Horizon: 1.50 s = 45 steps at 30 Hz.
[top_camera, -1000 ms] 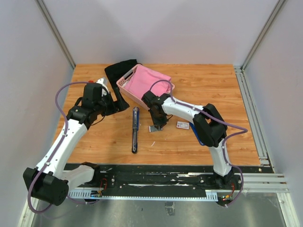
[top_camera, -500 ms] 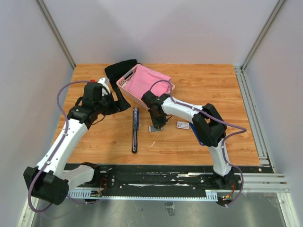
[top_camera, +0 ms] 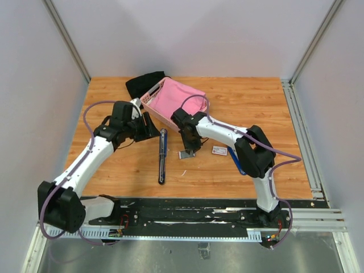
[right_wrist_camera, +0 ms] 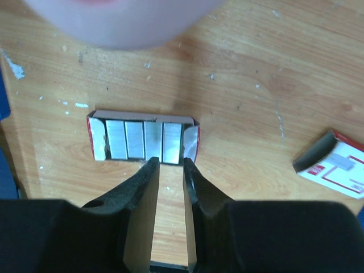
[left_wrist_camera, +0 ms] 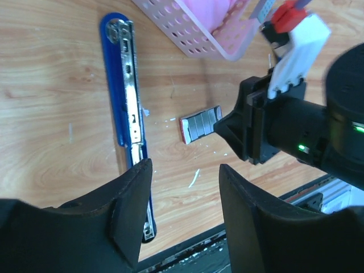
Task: Load the staples into the stapler
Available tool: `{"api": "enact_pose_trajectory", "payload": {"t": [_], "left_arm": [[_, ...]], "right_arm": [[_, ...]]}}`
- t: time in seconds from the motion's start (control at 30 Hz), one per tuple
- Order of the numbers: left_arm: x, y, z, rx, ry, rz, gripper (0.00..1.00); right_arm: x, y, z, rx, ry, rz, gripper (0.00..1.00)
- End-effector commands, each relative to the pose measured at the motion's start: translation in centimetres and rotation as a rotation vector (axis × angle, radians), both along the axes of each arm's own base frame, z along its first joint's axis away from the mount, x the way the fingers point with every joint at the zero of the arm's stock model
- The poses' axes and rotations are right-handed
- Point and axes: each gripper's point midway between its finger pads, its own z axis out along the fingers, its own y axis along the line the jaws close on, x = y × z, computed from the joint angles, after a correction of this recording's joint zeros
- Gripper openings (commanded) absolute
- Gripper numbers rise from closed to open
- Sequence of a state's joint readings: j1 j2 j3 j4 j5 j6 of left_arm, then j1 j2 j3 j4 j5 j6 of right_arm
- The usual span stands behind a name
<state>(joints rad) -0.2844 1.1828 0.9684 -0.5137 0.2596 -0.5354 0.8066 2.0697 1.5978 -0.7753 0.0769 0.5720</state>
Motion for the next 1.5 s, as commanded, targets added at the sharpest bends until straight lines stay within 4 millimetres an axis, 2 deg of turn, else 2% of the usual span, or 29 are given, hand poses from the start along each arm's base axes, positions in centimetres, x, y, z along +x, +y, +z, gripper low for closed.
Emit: {"api": "enact_pose_trajectory", "payload": {"t": [0.0, 0.03, 0.27, 0.5, 0.63, 0.83, 0.97, 1.03, 1.27, 1.47], "left_arm": [[0.6, -3.2, -1.2, -0.033, 0.038, -0.050, 0.54], [0.7, -3.8, -1.8, -0.033, 0.057, -0.055, 0.53], [1.3, -7.3, -5.8, 0.013, 0.169, -0.087, 0.46], [1.7, -9.3, -10.1, 0.028, 0.277, -0.110, 0.40], [1.6, -9.5, -11.8, 0.038, 0.318, -0.108, 0.39], [1.4, -10.2, -13.3, 0.021, 0.351, -0.130, 0.39], [0.7, -10.2, -14.6, 0.036, 0.384, -0.141, 0.29], [0.5, -10.1, -15.1, 0.041, 0.399, -0.142, 0.28], [0.0, -10.4, -15.8, 0.036, 0.415, -0.155, 0.28], [-0.7, -9.7, -16.9, 0.067, 0.452, -0.139, 0.22]], "right_arm": [[1.2, -1.0, 4.0, 0.009, -0.080, -0.008, 0.26], [1.2, -1.2, 4.9, 0.026, -0.093, -0.011, 0.26], [1.3, -2.3, 5.9, 0.057, -0.099, -0.020, 0.26], [1.5, -2.4, 6.2, 0.095, -0.111, -0.011, 0.28], [1.5, -1.9, 6.2, 0.126, -0.113, -0.009, 0.29], [1.4, -1.5, 5.6, 0.135, -0.100, -0.008, 0.29], [1.4, -1.5, 5.3, 0.140, -0.098, -0.016, 0.29], [1.3, -1.4, 5.2, 0.143, -0.093, -0.018, 0.29], [1.0, -1.5, 4.8, 0.146, -0.083, -0.026, 0.29], [0.8, -1.0, 4.2, 0.164, -0.068, -0.023, 0.29]]}}
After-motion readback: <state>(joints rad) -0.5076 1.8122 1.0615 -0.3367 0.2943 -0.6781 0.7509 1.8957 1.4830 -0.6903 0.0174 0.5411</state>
